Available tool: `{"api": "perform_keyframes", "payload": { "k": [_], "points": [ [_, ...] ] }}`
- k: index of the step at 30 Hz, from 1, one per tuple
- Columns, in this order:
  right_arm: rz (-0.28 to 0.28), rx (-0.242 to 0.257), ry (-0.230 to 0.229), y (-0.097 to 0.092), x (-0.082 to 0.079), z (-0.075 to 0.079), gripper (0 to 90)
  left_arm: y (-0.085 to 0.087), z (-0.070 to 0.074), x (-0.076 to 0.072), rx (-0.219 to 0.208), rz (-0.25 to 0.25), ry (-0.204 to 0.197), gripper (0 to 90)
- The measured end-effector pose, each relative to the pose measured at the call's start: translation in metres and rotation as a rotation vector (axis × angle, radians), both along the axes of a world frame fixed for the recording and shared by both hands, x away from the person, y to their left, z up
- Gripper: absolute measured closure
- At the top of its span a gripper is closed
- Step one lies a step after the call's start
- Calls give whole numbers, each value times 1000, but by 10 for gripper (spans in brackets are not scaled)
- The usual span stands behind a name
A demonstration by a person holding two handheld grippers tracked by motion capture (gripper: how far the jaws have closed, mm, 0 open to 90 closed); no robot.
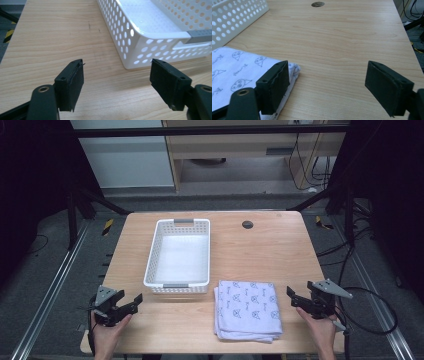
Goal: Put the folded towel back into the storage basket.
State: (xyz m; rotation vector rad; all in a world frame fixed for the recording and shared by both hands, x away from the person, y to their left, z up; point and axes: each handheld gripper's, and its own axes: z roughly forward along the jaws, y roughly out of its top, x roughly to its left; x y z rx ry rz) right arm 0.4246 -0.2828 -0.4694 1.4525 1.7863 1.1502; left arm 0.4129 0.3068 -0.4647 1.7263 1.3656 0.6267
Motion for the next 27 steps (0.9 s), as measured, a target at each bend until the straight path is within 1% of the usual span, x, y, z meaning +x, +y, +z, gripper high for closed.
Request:
{"api": "perform_keyframes", "payload": {
  "k": [4, 6, 12, 14, 15, 17, 18, 21, 24, 27],
  "points": [
    [-2, 3, -1, 1, -1, 0, 222, -5, 3, -4, -21, -21, 5, 293],
    [7, 11, 10, 2, -1, 1, 222, -8, 4, -6, -27, -32, 3, 303],
    [26, 0, 16, 5, -1, 2, 224, -17, 6, -10, -21, -58, -9, 314],
    [42, 2, 24, 7, -1, 2, 238, -21, 7, -12, -21, -66, -20, 317],
    [52, -6, 32, 8, -1, 2, 250, -23, 8, -13, -20, -64, -25, 317],
    [64, -19, 42, 10, -1, 1, 262, -27, 9, -15, -26, -77, -30, 320],
    [75, -29, 41, 12, -1, 1, 269, -32, 11, -17, -15, -87, -41, 322],
    [81, -22, 37, 14, -2, 3, 272, -38, 12, -19, -13, -101, -47, 324],
    [87, -19, 38, 17, -3, 4, 272, -44, 13, -20, -8, -121, -47, 327],
    [96, -23, 34, 18, -3, 5, 272, -50, 13, -22, -13, -137, -44, 326]
  ]
}}
